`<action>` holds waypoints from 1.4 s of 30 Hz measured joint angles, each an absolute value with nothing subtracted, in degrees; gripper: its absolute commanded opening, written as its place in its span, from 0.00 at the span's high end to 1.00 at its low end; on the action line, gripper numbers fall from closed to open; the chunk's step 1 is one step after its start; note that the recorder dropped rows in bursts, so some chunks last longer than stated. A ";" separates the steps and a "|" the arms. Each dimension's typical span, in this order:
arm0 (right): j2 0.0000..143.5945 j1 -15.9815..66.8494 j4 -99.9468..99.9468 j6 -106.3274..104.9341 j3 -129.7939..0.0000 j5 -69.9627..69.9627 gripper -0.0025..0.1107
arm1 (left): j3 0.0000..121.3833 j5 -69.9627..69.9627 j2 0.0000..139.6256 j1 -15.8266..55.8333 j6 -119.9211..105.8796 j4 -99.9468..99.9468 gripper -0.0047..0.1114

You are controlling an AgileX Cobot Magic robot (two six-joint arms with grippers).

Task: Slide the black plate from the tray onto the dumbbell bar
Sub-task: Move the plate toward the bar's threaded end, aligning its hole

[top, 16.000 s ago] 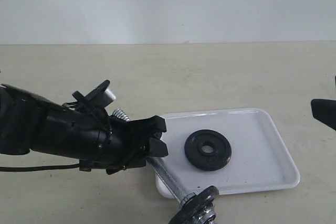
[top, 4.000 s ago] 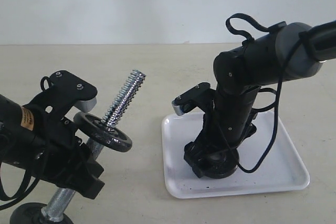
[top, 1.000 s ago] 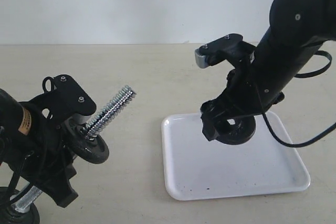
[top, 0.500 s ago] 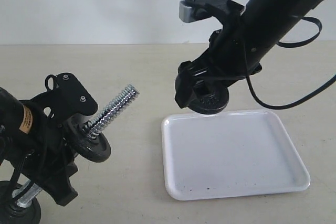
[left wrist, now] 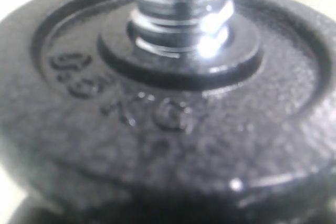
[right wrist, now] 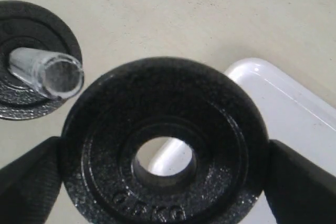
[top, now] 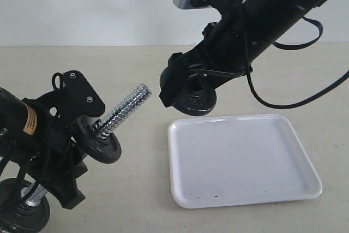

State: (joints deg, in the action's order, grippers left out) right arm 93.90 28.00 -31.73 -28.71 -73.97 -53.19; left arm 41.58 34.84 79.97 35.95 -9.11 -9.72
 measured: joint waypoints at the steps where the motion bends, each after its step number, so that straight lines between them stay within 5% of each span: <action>1: 93.90 28.00 -32.46 -29.16 -73.99 -53.19 0.98 | 41.58 34.84 79.97 35.95 -9.25 -9.82 0.92; 42: 94.77 28.00 -43.58 -36.42 -82.08 -63.93 0.98 | 41.54 31.36 80.05 35.95 -13.36 -8.18 0.92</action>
